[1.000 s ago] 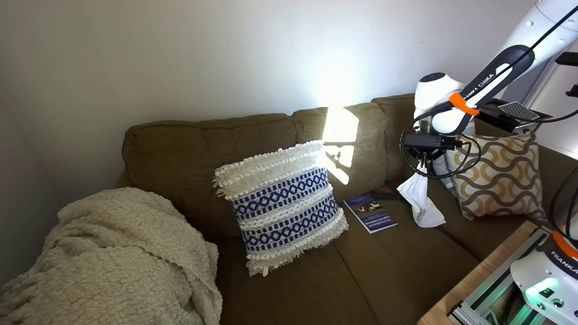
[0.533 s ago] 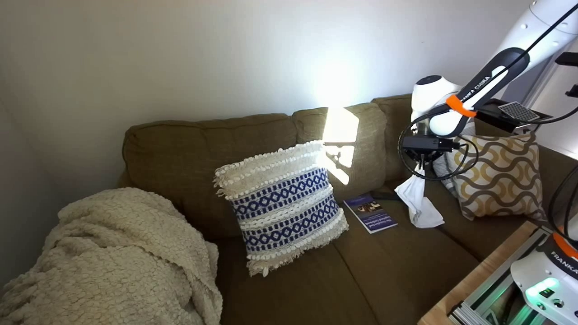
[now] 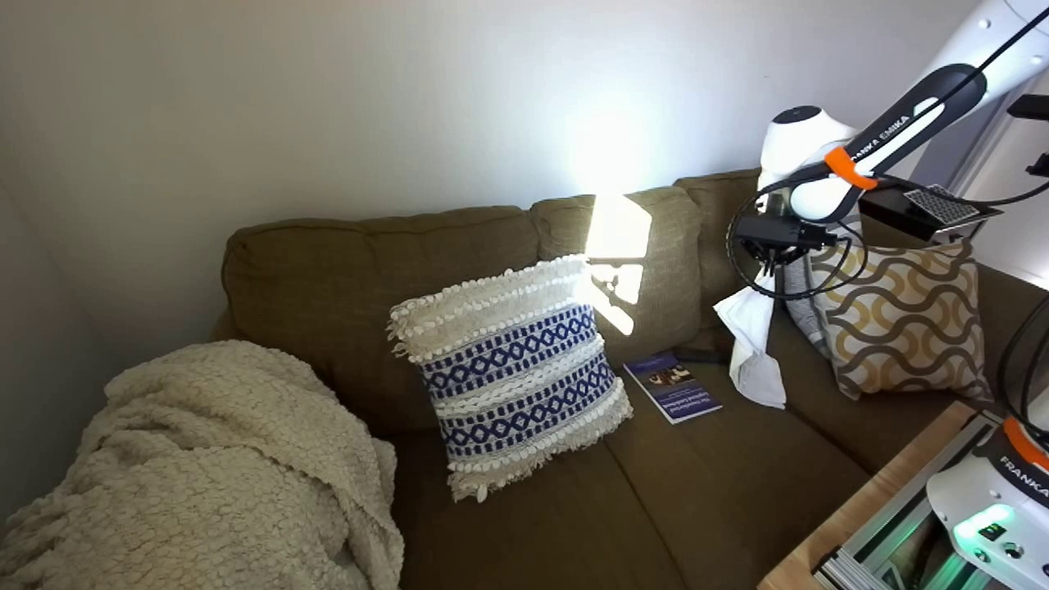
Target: Hang the white towel on the backrest of the sofa
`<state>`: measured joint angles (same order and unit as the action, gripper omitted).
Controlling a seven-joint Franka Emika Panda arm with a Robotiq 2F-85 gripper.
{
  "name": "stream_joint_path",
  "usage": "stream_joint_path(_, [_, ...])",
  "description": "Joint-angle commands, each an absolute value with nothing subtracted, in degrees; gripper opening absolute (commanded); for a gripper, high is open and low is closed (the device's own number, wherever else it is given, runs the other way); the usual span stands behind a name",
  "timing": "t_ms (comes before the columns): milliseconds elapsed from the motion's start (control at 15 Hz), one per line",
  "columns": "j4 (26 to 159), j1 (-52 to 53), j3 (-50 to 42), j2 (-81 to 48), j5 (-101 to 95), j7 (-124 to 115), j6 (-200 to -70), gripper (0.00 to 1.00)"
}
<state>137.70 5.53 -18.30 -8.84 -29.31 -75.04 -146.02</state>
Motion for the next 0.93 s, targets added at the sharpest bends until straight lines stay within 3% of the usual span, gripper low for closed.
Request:
stream_joint_path(0, [136.93, 2.11, -16.86, -5.49, -32.89, -78.36, -146.34, 0.01])
stream_joint_path(867, [132.13, -6.53, -11.97, 4.95, -33.68, -83.84, -143.84, 0.01])
